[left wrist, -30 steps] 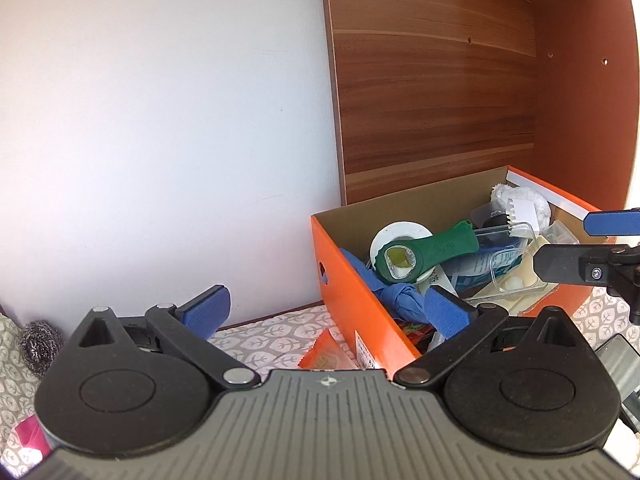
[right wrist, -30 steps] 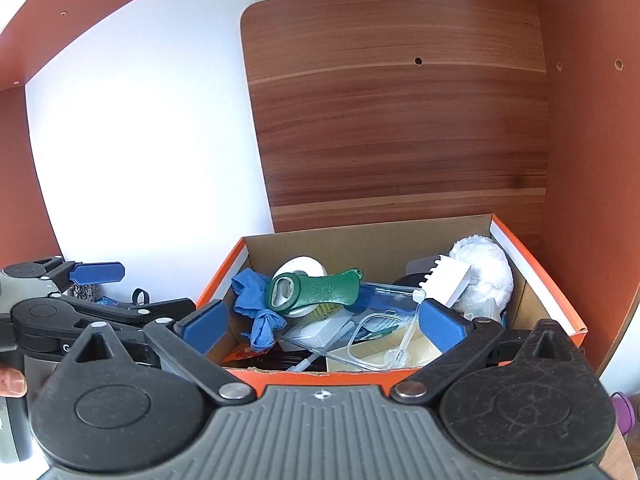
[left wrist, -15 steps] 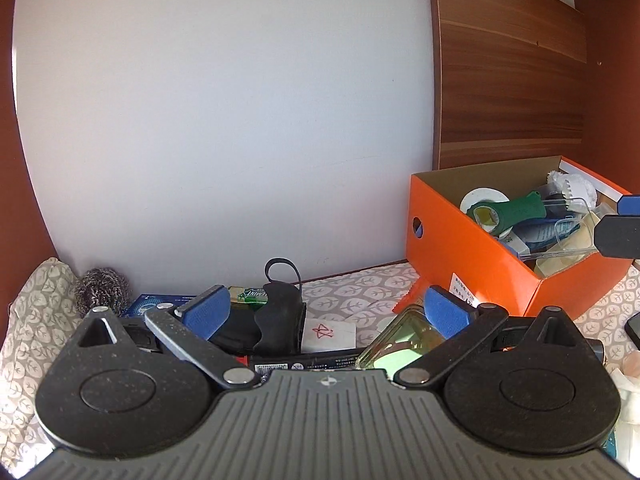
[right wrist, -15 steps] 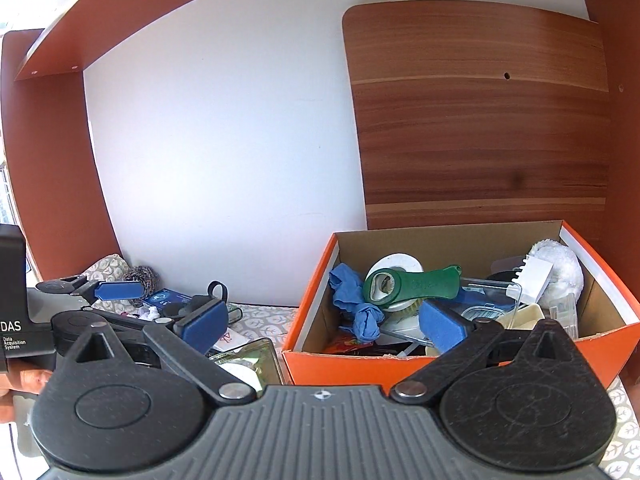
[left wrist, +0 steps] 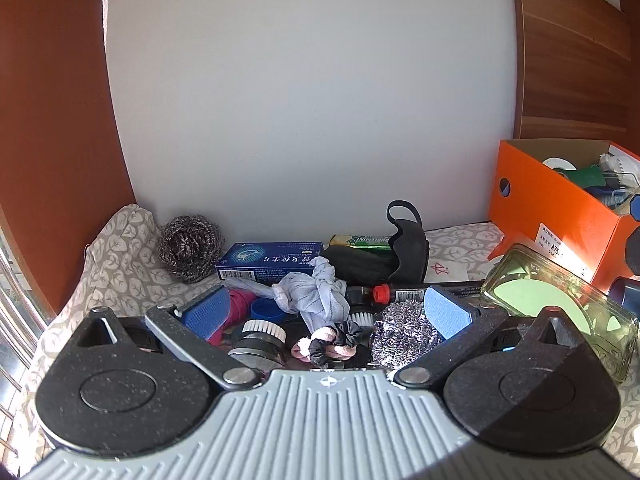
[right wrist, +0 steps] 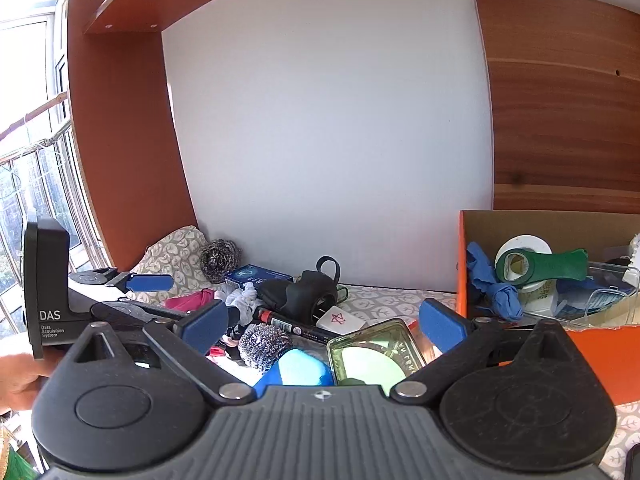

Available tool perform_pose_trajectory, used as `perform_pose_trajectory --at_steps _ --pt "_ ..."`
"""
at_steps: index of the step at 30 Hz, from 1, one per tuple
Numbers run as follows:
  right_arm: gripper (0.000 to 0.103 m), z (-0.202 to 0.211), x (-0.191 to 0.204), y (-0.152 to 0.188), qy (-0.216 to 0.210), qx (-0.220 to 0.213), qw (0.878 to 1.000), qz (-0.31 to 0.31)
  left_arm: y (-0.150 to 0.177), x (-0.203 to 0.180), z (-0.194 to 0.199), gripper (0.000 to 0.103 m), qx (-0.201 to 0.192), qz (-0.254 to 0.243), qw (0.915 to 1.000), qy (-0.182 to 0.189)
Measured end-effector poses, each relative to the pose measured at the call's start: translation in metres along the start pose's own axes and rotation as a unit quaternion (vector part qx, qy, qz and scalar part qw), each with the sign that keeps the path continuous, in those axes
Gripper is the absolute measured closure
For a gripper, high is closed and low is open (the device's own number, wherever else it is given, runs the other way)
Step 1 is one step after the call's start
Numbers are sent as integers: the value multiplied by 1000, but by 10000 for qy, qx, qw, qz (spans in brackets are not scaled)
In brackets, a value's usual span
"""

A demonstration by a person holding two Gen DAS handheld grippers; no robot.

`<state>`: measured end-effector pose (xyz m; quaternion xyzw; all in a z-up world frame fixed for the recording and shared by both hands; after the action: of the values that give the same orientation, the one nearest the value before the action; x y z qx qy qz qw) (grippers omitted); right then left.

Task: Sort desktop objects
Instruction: 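Move both tools back from the box toward the items on the bed, then grasp the black round brush with the left tool while the right tool grasps the black hair tie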

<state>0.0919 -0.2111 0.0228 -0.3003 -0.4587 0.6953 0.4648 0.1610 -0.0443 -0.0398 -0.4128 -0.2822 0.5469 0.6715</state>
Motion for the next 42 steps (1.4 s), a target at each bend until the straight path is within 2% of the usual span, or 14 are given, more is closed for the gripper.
perform_pose_trajectory --at_steps 8,13,23,31,34,36,37,42 --pt "0 -19 44 16 -318 130 9994 99 30 39 10 0 2 -109 9996 -278" --pt "0 -32 68 33 -498 236 9984 139 53 55 13 0 108 -162 9993 -306" --pt "0 -60 81 47 -682 453 9966 46 66 61 5 0 290 -117 9995 75" --pt "1 -76 86 41 -903 353 9953 82 48 55 -1 1 -24 -152 9992 381" --pt "5 -82 88 33 -898 282 9952 251 40 51 -8 4 -51 -151 9987 486" --pt "19 -88 89 27 -942 272 9946 333 37 49 -12 6 -129 -253 9987 429" --pt "23 -92 89 24 -950 296 9942 406 36 47 -15 7 -164 -335 9985 390" --pt "25 -110 97 15 -1064 335 9907 779 38 44 -24 12 -160 -490 9969 588"
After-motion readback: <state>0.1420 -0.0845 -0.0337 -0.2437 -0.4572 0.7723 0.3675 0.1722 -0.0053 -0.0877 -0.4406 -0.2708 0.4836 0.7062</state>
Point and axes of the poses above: each gripper's, at about its wrist camera, not at the fingertips, and z roughly against the way its jaws point, x to its left, y to its underside, the point moved 7 cm from there along -z, roughly the way its jaws point, and after that the axes turned 10 degrees about z, right-handed, at the moved point
